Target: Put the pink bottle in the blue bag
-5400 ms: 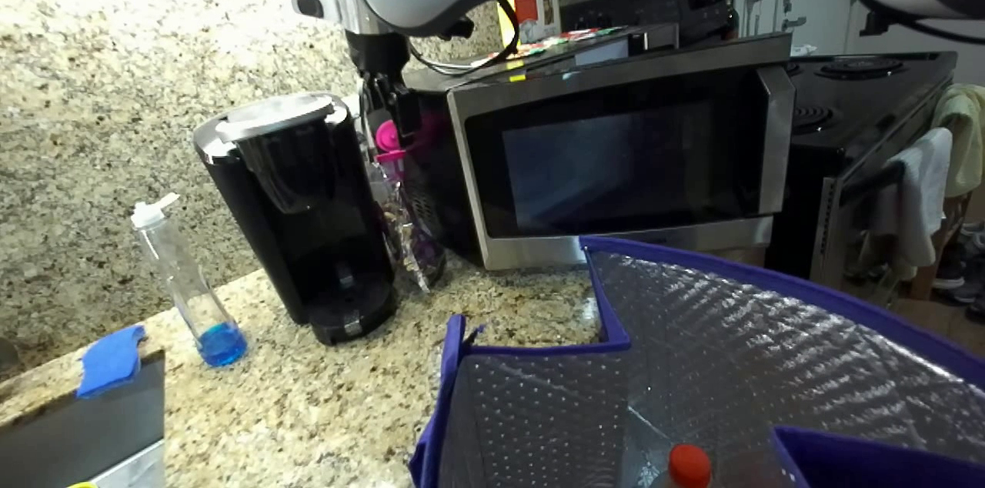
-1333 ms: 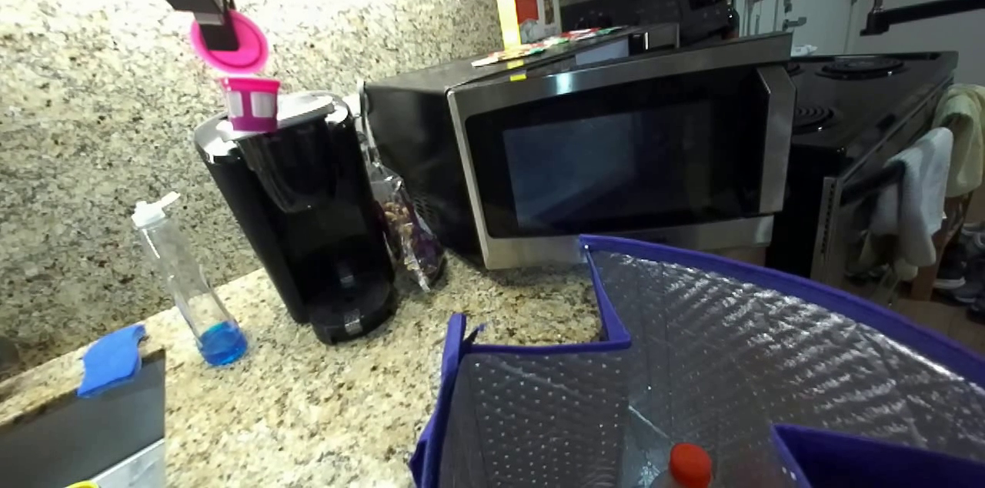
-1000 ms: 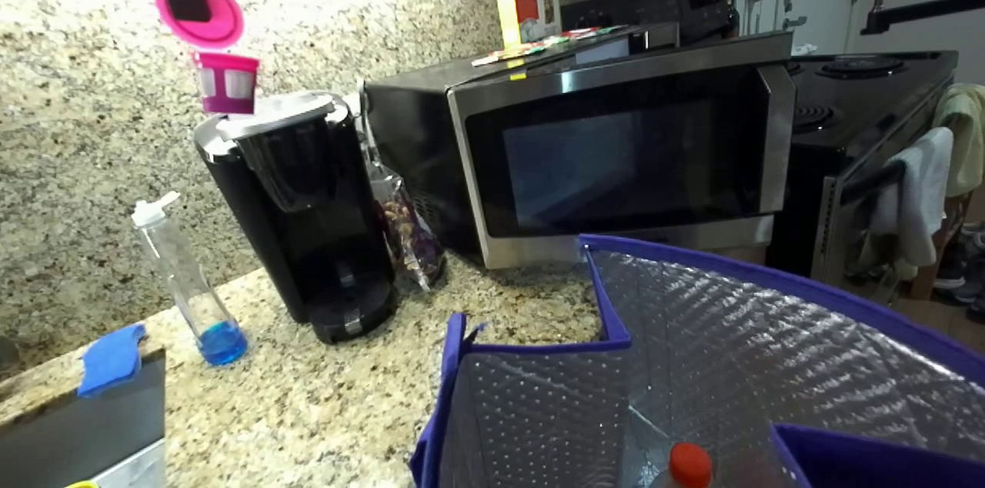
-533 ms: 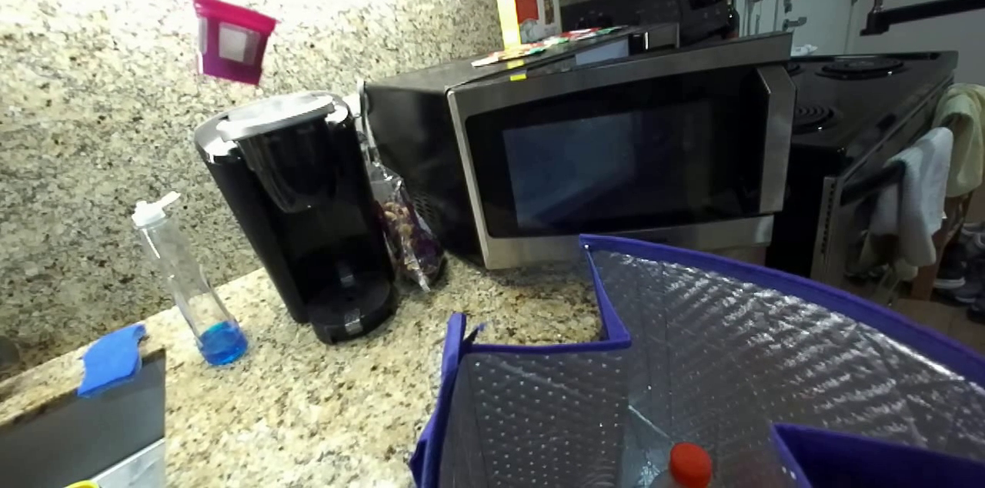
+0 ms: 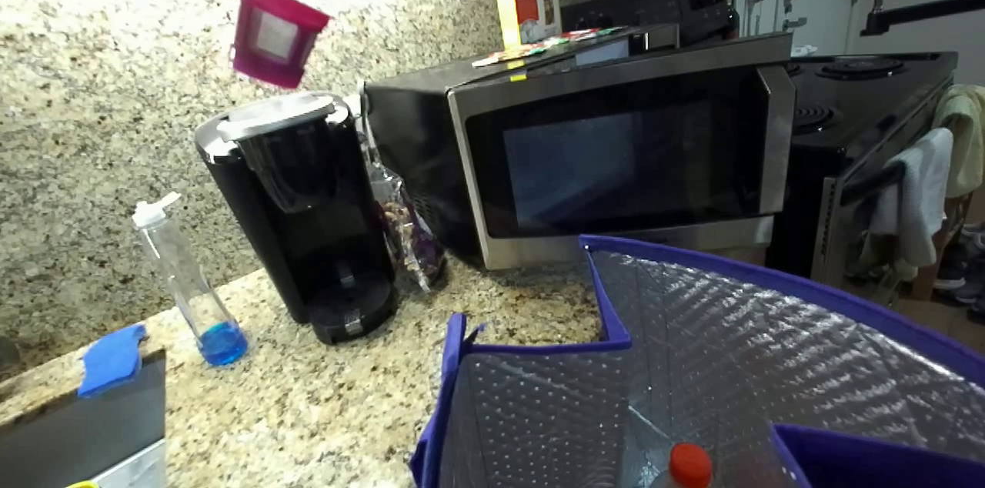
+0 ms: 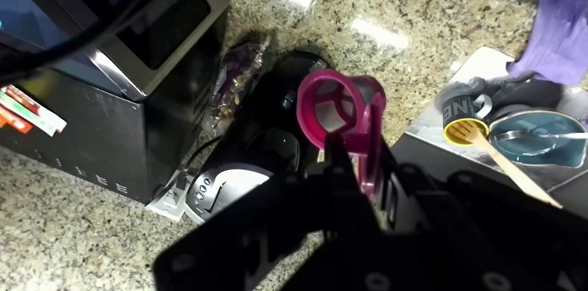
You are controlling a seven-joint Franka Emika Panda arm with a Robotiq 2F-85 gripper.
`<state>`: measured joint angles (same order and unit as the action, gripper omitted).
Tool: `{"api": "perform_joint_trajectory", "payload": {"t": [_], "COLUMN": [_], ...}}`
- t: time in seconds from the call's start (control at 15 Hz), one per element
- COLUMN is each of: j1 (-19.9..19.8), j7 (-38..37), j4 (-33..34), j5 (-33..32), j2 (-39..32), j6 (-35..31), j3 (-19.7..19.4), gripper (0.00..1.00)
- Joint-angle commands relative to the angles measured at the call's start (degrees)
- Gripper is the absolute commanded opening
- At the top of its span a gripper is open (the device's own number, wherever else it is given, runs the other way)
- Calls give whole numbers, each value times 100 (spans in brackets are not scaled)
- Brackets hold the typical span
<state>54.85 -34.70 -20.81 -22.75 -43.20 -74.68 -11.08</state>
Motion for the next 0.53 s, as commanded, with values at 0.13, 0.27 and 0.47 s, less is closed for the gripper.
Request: {"api": "perform_joint_trajectory", "payload": {"t": [0.13,0.27,0.47], "j1": [9,0,-266], "j7": [-21,-21,108], "j4": [-1,-1,-2], "j5": [-1,-1,314], "j2": [-6,-19,65], "j6": [4,3,28], "j3": [-4,-7,187], "gripper": [15,15,10]}}
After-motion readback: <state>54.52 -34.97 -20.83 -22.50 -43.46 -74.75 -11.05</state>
